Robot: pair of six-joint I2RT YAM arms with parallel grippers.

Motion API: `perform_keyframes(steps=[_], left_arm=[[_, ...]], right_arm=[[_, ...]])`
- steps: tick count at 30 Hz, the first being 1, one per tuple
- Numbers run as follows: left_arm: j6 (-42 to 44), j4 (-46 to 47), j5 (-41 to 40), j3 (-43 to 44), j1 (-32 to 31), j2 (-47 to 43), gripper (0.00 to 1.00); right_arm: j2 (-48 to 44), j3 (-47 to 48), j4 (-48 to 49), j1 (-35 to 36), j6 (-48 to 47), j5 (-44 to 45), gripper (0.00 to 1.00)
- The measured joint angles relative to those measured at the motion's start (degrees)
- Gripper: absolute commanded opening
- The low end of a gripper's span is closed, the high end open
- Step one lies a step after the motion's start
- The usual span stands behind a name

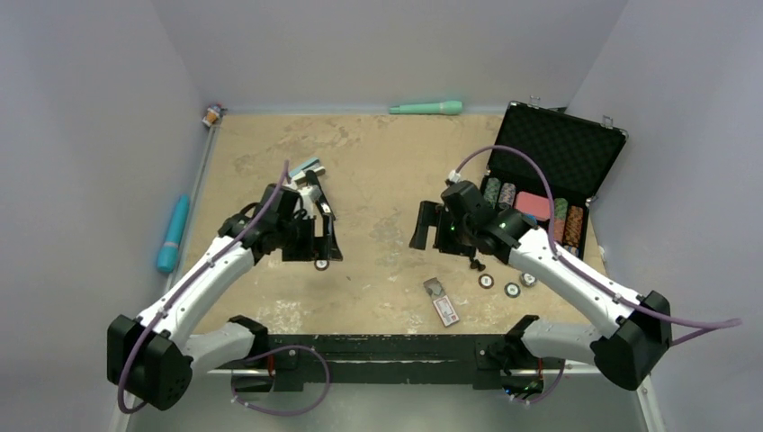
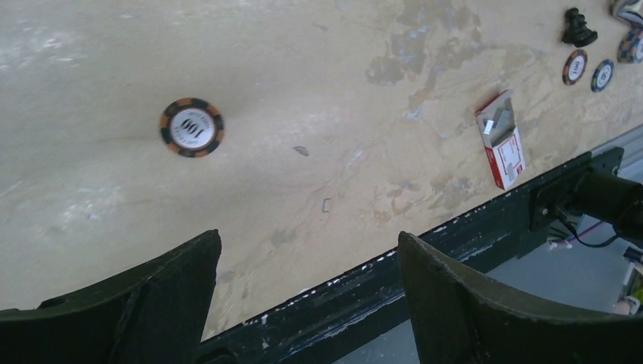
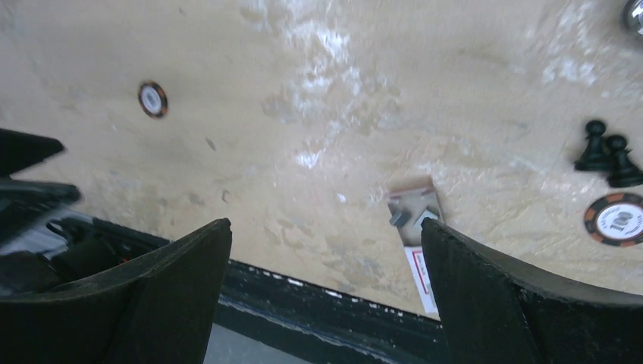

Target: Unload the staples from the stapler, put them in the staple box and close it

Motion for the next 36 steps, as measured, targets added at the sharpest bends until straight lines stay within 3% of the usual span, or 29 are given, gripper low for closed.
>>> perform_keyframes(steps=[10, 26, 36], left_arm=[[2.6, 11.2, 10.6, 3.4, -10.6, 17.2, 0.89], [6.1, 16.9, 10.9, 22.7, -26.2, 40.8, 0.75], [7.4, 16.9, 9.3, 26.3, -29.4, 46.6, 0.55]], right_arm=[[-0.6, 10.5, -1.6, -14.4, -6.7, 0.0, 0.97], [-3.4, 16.0, -3.6, -16.1, -9.3, -3.6, 0.96], [-7.7, 15.5, -4.4, -16.3, -9.1, -5.2, 0.95]])
